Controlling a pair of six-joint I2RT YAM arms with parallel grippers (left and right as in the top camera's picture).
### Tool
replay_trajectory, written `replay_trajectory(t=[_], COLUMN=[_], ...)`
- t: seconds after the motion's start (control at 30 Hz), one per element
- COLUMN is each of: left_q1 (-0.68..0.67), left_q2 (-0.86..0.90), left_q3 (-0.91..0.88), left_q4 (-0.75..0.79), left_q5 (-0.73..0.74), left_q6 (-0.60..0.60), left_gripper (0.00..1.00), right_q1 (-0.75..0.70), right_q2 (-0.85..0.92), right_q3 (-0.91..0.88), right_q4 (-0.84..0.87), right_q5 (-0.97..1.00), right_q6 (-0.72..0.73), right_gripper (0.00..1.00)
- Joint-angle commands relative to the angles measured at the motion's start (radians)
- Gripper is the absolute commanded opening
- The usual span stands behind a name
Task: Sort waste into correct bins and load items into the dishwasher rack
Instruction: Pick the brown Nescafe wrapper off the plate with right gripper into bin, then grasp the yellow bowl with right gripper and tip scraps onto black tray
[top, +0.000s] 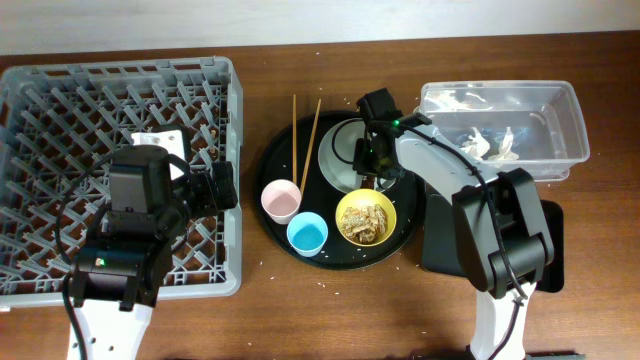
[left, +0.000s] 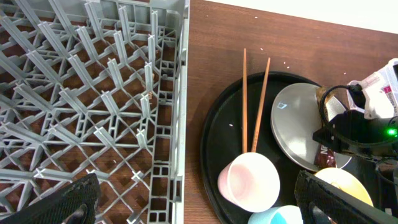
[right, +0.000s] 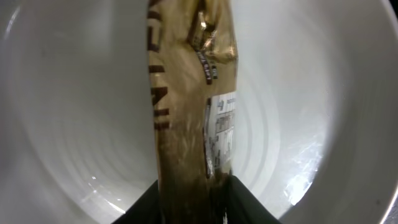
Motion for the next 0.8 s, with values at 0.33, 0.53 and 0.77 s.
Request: replay_trajectory(t=[0.33,0.53,0.77], left_q1=[0.005,0.005,0.005], left_q2=[0.003,0.002,0.003], left_q3=[0.022,0.022,0.022], left_q4=[0.002,0.002,0.002], left_q5=[0.011,0.011,0.011], left_q6=[0.002,0.002,0.002], left_gripper=[0.99,0.99,0.99], right_q1=[-0.419,-0.496,-0.046], right_q2=[-0.411,-0.351,-0.433], right_q3=[0.039,0.055,0.062], right_q4=[-0.131,-0.043,-0.326], right_q5=[-0.069,-0.349,-0.293], right_q6=[0.145,-0.101,-0.315], right_gripper=[0.04,0.52,0.52])
